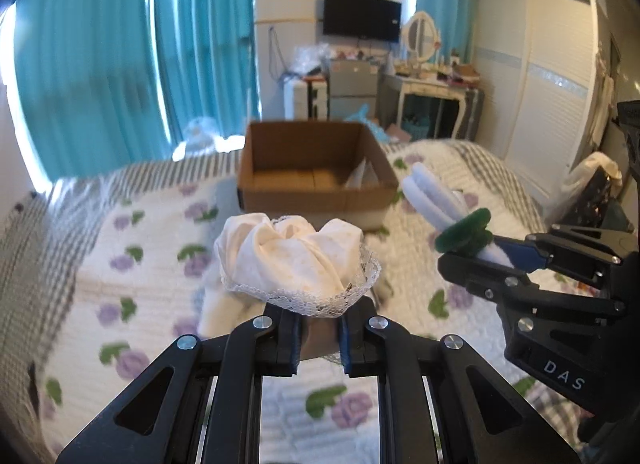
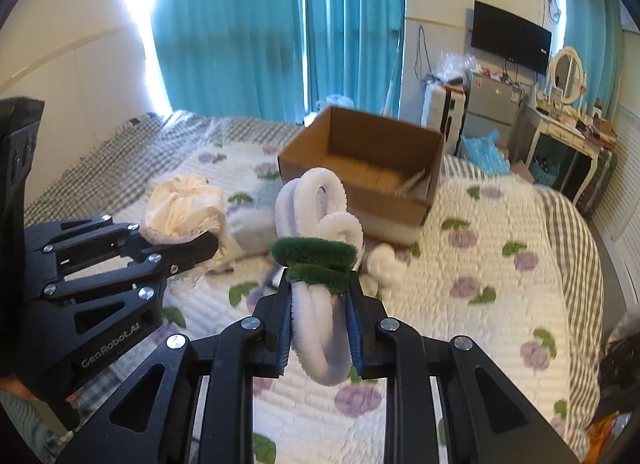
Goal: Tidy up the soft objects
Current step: 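Carry the cloth and socks over the box and release both into it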
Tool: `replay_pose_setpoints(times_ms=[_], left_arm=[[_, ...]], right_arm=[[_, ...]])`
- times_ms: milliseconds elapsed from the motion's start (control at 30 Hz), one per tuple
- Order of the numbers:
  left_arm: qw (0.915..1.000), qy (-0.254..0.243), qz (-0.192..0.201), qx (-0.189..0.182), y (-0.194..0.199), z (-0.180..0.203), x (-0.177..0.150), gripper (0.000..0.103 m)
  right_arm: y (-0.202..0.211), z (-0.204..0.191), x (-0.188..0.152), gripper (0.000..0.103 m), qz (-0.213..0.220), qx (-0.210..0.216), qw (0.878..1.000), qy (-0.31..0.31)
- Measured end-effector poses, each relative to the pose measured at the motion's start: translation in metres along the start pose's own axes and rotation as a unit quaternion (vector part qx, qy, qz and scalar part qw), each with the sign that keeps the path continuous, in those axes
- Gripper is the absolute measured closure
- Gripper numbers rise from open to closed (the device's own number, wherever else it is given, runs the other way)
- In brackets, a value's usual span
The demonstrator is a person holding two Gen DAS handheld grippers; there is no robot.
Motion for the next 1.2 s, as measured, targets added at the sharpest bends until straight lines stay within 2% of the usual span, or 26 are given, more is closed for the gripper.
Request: replay_pose_setpoints(times_ms=[267, 500, 567, 733, 1000, 1100, 1200], left_arm=[[0.9982, -0.046, 0.033, 0.018, -0.008, -0.007, 0.059, 0.089], [0.9948, -0.077, 0.063, 0.024, -0.031, -0.011, 0.105, 0.089], [0.9944, -0.079, 0.064, 0.029, -0.043, -0.015, 0.115, 0.089], [0.9966, -0.062, 0.052, 0.015, -0.083, -0.027, 0.138, 0.089], [0.9978, -0.053, 0.039, 0.010, -0.135, -0.038, 0.158, 0.088], [0.9985, -0.042, 0.032, 0.013, -0.154, -0.046, 0.159, 0.088], [0.9987, -0.043, 0.020, 0.016, -0.174, -0.047, 0.157, 0.083]], right_arm=[[-0.002, 0.013, 0.053, 0.080, 0.030, -0.015, 0.999, 0.024], [-0.024, 0.035, 0.095, 0.080, 0.044, -0.025, 0.998, 0.027], [-0.034, 0.042, 0.105, 0.080, 0.043, -0.027, 0.998, 0.028], [-0.063, 0.056, 0.131, 0.080, 0.039, -0.031, 0.998, 0.036], [-0.125, 0.082, 0.167, 0.080, 0.020, -0.031, 0.999, 0.030], [-0.150, 0.092, 0.174, 0.080, 0.012, -0.028, 0.999, 0.024], [-0.176, 0.099, 0.170, 0.080, 0.000, -0.025, 0.999, 0.025]])
Point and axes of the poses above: each gripper's, at about its wrist camera, not at the fingertips, and y roughly against the way its jaws point, z to its right, x to its top, the point moved 7 cm from there along -y, roughly the way its jaws point, and after that the axes turned 3 degrees about -y, right-handed, at the moved point
